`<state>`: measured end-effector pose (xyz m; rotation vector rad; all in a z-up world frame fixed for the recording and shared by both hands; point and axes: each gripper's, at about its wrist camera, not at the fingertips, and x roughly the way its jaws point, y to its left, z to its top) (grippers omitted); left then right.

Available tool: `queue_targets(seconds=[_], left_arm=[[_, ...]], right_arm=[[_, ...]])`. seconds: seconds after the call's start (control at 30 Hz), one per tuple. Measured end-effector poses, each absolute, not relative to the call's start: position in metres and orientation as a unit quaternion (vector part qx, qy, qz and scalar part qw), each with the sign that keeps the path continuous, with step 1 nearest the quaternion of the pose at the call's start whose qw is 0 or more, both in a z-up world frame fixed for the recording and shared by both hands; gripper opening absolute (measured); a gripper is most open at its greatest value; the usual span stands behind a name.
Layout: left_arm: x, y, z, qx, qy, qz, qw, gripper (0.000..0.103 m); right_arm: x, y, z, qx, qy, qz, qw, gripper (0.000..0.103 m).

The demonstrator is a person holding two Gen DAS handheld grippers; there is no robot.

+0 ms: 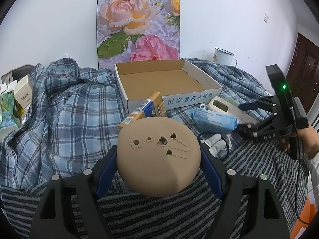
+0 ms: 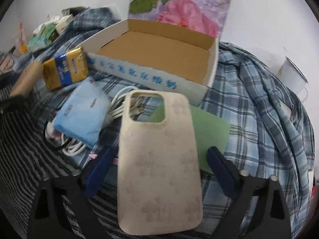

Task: Organize soft objects
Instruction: 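Lift the tan squishy with the left tool while the right tool lifts the phone case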

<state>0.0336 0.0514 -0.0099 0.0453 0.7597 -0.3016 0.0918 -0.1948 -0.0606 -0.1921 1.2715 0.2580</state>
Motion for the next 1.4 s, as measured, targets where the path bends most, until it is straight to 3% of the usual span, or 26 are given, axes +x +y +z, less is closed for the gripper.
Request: queue_targets(seconds=[0.03,0.23,0.63,1.03,1.4], left_arm=[[0.034,0.051,-0.01,0.022,0.37,-0.146,0.917,0.08],[0.035,0.05,-0.01,0.019,0.37,-0.146,0.917,0.08],[0.024,0.053,0.011,0.014,0.325,-0.141,0.935,0.08],[0.005,0.045,0.099,-0.009,0.227,-0.119,0.967,0.08],[0.013,0.026,0.17,-0.007,0.156,-0.108,0.982,0.08]], right_arm=[[0.091,-0.195,-0.059,-0.084,0.588,0.123,0.795,0.072],[0.086,-0.2,-0.053,-0.071,0.575,0.125,0.805,0.07],[0.058,-0.196,0.015,-0.065,0.448,0.123,0.883,0.07],[0.044,-0.182,0.116,-0.046,0.314,0.145,0.937,0.071],[0.058,-0.177,0.17,-0.02,0.23,0.164,0.959,0.071]])
